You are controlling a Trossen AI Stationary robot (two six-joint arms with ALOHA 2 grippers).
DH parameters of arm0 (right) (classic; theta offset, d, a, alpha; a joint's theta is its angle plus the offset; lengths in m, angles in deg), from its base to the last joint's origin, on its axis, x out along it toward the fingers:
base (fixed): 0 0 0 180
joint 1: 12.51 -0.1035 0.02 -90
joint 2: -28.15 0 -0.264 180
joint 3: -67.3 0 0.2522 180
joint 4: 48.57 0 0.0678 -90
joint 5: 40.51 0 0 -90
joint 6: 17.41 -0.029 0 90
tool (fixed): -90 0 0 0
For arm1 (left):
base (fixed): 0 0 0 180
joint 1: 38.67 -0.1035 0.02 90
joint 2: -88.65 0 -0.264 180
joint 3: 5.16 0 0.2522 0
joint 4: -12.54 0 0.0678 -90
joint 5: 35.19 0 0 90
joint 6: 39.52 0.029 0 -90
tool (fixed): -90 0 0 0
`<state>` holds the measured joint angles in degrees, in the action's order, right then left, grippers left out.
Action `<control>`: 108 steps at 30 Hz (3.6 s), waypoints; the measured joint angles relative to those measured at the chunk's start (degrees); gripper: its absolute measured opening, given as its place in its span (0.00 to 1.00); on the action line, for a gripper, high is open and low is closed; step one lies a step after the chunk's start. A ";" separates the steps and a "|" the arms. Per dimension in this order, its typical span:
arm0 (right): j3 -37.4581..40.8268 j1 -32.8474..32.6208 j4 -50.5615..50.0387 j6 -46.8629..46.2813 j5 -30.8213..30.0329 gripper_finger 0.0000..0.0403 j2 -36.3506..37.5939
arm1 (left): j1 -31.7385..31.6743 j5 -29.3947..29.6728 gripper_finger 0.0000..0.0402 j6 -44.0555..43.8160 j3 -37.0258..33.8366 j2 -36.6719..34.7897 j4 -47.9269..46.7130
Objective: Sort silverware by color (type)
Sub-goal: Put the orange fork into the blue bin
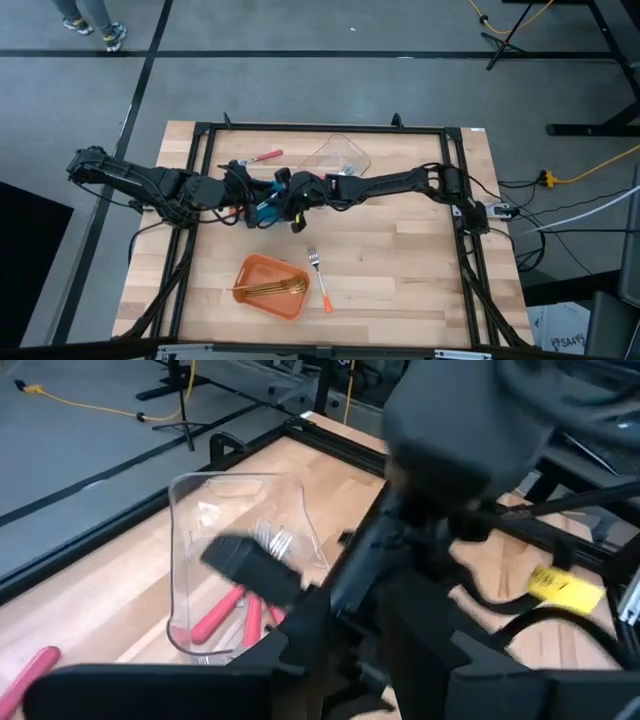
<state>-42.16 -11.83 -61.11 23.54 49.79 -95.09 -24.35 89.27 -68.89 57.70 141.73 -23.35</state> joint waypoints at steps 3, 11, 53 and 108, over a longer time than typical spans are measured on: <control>0.00 0.62 2.42 -2.30 2.17 0.01 -1.54 | 0.00 1.19 0.21 0.00 0.00 0.00 0.12; 0.00 0.94 7.43 -3.22 2.90 0.01 -4.80 | -0.07 4.16 0.21 1.97 0.00 0.00 0.17; 0.00 3.85 5.72 -24.22 2.31 0.01 -7.32 | -0.07 21.63 0.21 13.51 0.00 0.00 0.19; 0.00 3.85 4.59 -24.18 3.82 0.04 -7.25 | -0.07 21.61 0.21 13.49 0.00 0.01 0.28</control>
<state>-42.16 -7.98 -56.52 -0.63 53.61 -102.34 -24.41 110.88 -55.40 57.70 141.74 -23.07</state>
